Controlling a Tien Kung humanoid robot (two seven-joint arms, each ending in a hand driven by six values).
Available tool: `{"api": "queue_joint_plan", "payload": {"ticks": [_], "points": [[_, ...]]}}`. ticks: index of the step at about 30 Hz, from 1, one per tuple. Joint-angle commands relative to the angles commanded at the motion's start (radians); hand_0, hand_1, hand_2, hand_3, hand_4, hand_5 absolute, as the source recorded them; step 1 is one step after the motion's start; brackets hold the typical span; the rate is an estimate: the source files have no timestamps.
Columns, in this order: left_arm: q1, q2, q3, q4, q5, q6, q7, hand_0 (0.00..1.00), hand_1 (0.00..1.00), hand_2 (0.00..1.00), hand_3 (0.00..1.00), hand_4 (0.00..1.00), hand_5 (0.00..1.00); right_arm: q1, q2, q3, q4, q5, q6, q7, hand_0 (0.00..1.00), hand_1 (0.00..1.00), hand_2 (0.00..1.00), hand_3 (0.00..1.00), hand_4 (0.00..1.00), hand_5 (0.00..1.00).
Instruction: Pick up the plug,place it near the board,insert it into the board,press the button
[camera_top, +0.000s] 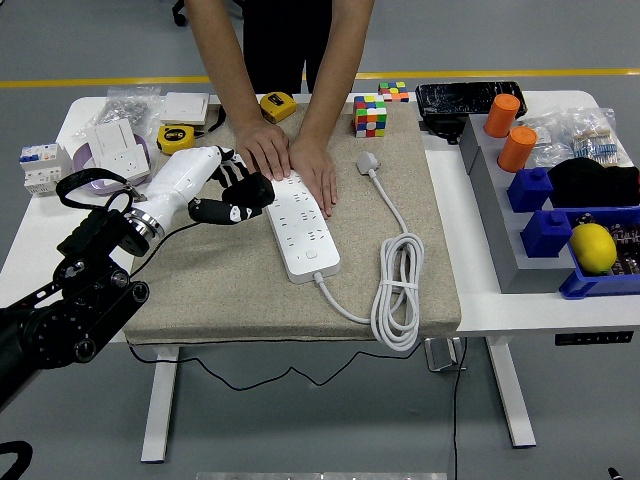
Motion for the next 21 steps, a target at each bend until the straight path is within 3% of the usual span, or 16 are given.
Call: {"api": "queue_joint_plan", "payload": {"ticks": [6,12,21], "points": [[-0.054,-0.027,0.052,0.047,0.001,0.013,-0.015,0.425,0.414,0.41,0.436,0.617,0.167,0.002,-0.003,0.001,0.0,-0.005,0.001,-0.002,0.998,0.906,0.841,0.858,0.998,0.959],[-0.11,-0.048,0.13,0.132,-0.02,0.039,-0.033,0.425,0.416,0.41,0.437,0.619,0.166,0.002,-0.004,0.0,0.0,-0.009,0.003,-0.003,0.998,0.906,0.841,0.858,0.998,0.959],[-0.132,-0.065,0.217,0.232,-0.036,0.076,-0.057,0.425,0.417,0.412,0.437,0.619,0.164,0.003,-0.003,-0.002,0.0,-0.009,0.003,-0.001,0.998,0.906,0.841,0.856,0.998,0.958]]}}
